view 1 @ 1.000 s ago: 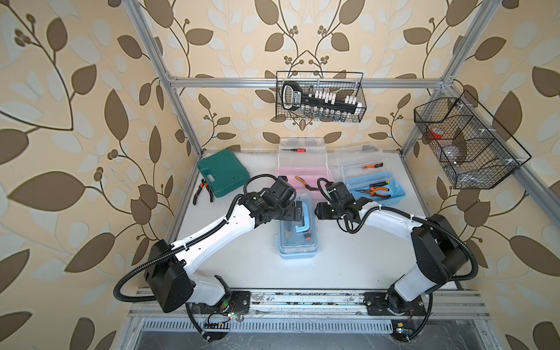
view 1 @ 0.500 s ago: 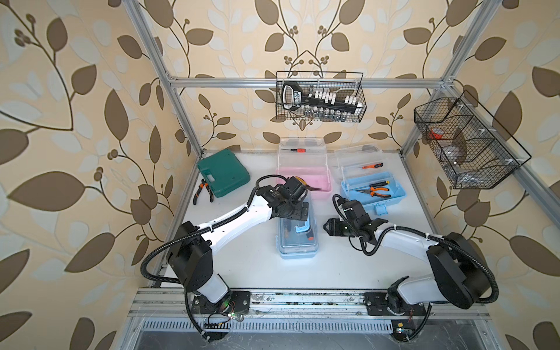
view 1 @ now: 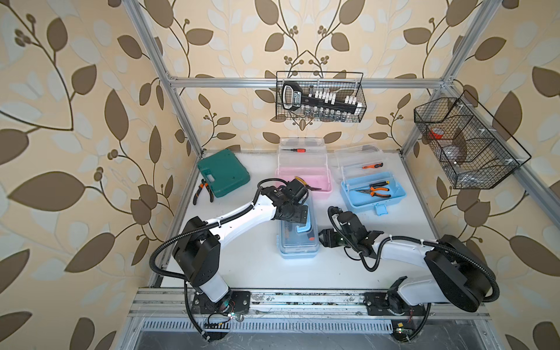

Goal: Close toolboxes
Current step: Fasten the toolbox latch on the toolbox.

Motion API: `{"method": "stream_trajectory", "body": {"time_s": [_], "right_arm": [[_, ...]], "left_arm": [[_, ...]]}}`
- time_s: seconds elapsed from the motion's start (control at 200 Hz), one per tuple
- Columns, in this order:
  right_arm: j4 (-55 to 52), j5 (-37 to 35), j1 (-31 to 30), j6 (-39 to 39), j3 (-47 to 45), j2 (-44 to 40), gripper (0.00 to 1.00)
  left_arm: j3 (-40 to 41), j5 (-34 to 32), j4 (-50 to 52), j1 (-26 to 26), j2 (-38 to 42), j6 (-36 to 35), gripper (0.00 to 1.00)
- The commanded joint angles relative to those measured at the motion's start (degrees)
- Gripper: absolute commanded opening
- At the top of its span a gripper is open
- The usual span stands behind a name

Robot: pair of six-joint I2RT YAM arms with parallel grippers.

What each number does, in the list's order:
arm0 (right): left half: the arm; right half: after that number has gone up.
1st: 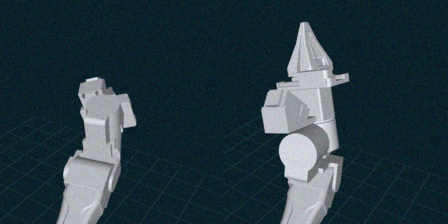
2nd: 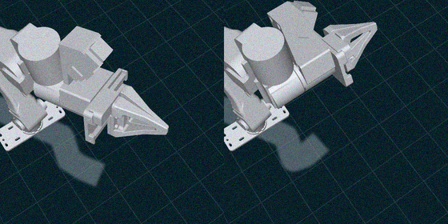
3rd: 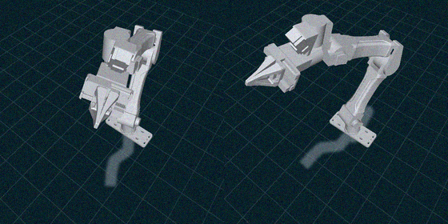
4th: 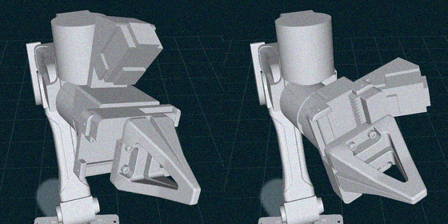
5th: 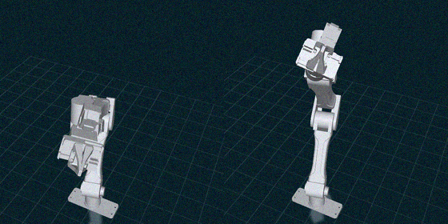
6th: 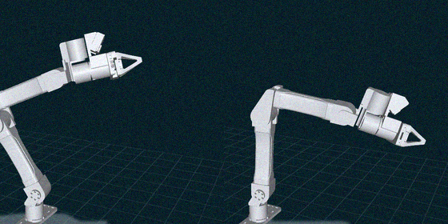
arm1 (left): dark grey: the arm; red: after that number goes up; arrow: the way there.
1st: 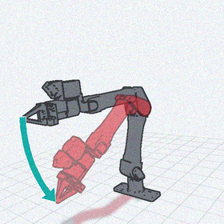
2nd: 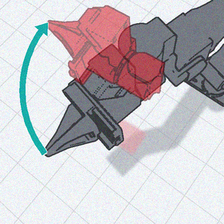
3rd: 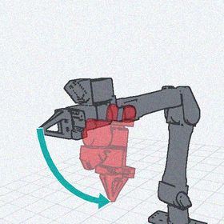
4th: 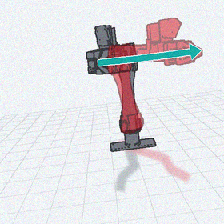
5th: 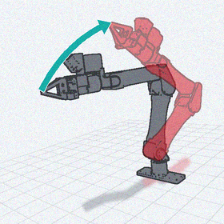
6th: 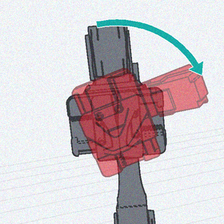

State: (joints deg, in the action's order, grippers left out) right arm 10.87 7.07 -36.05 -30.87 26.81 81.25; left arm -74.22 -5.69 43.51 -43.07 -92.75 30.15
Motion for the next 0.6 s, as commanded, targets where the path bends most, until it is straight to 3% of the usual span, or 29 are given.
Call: {"method": "stream_trajectory", "body": {"time_s": [0.0, 0.22, 0.595], "right_arm": [[6.0, -3.9, -0.4, -2.0, -1.3, 2.2, 0.65], [11.4, -7.3, -0.8, -5.3, -1.3, 4.9, 0.65], [6.5, -18.7, -0.9, -8.0, -2.6, 0.9, 0.65]], "left_arm": [[0.7, 2.1, 0.4, -0.3, -0.6, -0.1, 0.99], [1.5, 2.1, 0.3, -0.3, 0.0, -0.1, 0.99], [3.3, 0.9, -0.3, -0.3, 0.8, -0.4, 0.99]]}}
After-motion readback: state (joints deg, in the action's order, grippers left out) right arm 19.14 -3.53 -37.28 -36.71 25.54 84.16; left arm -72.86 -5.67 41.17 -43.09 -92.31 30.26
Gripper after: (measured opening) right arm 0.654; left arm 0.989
